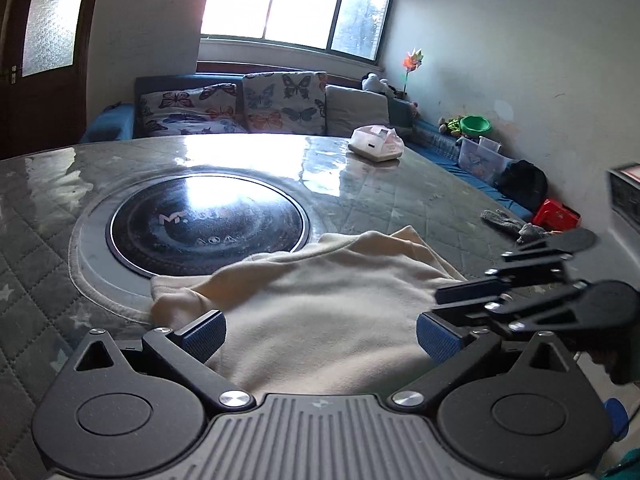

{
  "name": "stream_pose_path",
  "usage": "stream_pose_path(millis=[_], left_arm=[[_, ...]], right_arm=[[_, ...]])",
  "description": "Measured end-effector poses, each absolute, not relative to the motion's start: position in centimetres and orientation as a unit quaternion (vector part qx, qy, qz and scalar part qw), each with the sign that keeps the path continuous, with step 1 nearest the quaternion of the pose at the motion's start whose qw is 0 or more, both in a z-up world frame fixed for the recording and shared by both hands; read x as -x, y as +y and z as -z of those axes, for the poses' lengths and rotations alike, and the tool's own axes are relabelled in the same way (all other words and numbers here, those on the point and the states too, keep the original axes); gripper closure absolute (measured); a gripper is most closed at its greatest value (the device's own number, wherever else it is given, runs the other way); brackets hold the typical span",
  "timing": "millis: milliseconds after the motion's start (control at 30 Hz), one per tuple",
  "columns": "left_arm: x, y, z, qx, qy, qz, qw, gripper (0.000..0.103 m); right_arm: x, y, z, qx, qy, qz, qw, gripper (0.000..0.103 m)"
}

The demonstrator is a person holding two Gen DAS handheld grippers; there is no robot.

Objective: Fold clothes
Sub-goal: 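Release the folded end with the right gripper and withdraw both grippers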

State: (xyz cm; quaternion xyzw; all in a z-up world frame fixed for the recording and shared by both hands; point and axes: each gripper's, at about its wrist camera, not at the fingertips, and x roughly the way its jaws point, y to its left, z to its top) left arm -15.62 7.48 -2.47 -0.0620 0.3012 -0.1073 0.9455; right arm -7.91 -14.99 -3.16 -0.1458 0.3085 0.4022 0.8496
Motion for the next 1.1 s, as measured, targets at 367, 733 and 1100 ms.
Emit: stream_pose_path(millis=[367, 733, 1100], left_arm=[[16.1, 5.8, 5.4, -0.012, 0.309, 0.054, 0.949, 0.0], [15.9, 6.0, 5.4, -0.007, 0.312, 0.055, 0.949, 0.0], [15.9, 6.0, 5.4, -0.004, 0.313, 0.056, 0.948, 0.0]], right_arm=[[9.2, -17.5, 4.9, 0.11, 0.29, -0.39, 0.867, 0.086], [6.4, -18.4, 3.5, 0.082, 0.312, -0.377, 0.868, 0.086], [-0.3, -14.9, 4.7, 0.095, 0.325, -0.355, 0.871, 0.086]])
